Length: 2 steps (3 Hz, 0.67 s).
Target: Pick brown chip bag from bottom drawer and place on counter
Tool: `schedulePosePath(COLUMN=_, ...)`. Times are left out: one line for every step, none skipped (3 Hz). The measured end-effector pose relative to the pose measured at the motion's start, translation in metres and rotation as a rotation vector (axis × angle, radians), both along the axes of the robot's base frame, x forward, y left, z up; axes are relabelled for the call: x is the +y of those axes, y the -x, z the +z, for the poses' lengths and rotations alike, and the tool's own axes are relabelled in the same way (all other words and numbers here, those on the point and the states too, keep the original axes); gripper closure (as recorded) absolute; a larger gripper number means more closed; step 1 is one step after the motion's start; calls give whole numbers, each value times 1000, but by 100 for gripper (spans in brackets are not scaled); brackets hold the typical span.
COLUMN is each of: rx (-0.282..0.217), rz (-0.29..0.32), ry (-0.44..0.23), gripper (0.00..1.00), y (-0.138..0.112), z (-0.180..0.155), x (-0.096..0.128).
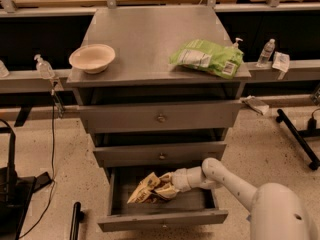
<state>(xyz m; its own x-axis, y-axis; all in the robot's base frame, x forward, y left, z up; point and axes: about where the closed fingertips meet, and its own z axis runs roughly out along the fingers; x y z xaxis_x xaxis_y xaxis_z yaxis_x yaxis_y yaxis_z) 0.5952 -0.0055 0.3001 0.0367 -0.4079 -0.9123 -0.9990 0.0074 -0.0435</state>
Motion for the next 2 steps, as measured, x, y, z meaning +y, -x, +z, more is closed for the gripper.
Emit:
schedulePosePath(rx=-61, rz=41, ry=-49, gripper=100, y=16, z=44, x=-8)
schedulePosePath(rx=-101, rz=70, ry=-76, gripper=100, y=29, z=78, x=-16)
